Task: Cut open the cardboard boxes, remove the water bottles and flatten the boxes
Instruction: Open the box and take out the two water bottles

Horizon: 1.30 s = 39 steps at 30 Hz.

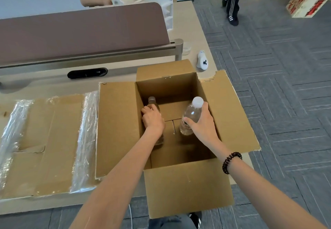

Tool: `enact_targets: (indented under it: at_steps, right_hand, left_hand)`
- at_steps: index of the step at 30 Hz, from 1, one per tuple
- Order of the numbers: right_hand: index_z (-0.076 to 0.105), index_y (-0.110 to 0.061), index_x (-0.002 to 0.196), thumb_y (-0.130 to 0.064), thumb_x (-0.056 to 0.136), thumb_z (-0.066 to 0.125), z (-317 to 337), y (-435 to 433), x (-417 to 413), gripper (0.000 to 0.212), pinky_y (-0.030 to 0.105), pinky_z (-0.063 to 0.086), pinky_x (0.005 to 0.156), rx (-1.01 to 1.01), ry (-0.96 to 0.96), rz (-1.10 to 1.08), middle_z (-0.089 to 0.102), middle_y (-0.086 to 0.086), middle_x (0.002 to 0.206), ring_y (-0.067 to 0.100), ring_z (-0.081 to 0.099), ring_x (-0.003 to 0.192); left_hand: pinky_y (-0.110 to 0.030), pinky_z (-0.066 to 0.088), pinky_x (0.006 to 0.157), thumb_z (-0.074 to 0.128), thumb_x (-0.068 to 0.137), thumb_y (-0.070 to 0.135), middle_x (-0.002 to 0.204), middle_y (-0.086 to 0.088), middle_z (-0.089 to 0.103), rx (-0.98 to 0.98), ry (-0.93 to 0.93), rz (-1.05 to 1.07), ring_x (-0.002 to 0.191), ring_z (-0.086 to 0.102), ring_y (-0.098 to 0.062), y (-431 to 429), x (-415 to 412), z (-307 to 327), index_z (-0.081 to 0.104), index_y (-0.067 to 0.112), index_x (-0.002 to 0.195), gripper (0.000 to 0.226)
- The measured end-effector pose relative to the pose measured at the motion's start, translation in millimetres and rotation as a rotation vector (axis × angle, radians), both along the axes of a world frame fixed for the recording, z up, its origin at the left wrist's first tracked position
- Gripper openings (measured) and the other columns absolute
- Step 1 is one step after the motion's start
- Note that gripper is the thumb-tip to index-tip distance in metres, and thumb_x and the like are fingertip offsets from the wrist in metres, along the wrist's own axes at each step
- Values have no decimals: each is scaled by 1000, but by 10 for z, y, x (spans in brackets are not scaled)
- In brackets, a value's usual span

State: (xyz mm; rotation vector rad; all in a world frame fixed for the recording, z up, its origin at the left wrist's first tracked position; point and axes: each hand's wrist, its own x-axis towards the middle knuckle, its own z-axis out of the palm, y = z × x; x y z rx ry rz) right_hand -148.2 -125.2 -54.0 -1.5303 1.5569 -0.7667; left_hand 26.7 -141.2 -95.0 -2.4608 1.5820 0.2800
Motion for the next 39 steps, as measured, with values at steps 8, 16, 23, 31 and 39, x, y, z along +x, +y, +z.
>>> enact_targets:
  at_steps: [8, 16, 23, 31, 39]
  right_hand:
    - [33, -29, 117, -12, 77, 79, 48, -13, 2, 64, 32, 48, 98, 41, -53, 9, 51, -5, 118, 13, 52, 113]
    - [33, -27, 133, -16, 80, 77, 233, -76, 19, 69, 27, 41, 98, 60, -119, -2, 47, -6, 126, 11, 46, 121]
    - [37, -28, 133, -25, 77, 79, 636, -309, 131, 70, 38, 43, 102, -85, -118, 36, 53, -9, 124, 13, 50, 120]
    - [43, -21, 119, -33, 75, 80, 1112, -609, 350, 60, 35, 50, 88, -261, -93, 22, 61, -4, 111, 14, 58, 102]
    - [44, -20, 117, -37, 70, 78, 1376, -1103, 591, 61, 45, 52, 88, -346, -131, -20, 62, -4, 109, 18, 59, 101]
  left_hand:
    - [-39, 49, 79, 77, 82, 19, 128, -17, 53, -150, 580, 236, 106, 60, -35, 134, 34, -9, 18, 13, 141, 84]
    - [-32, 49, 88, 88, 68, 13, 125, -6, 47, -310, 827, 102, 111, 53, -21, 193, 155, 226, 36, 14, 127, 79]
    - [-19, 39, 84, 84, 71, 4, 118, 4, 57, -459, 1087, 94, 105, 55, -11, 215, 237, 793, 33, 16, 132, 81]
    - [-33, 43, 100, 86, 67, 3, 125, 4, 51, -615, 1111, 8, 117, 53, -16, -121, 373, 1367, 30, 16, 130, 85]
    - [-18, 50, 86, 87, 65, 2, 117, 5, 51, -696, 1084, -133, 109, 55, -12, -620, 458, 1644, 33, 15, 128, 84]
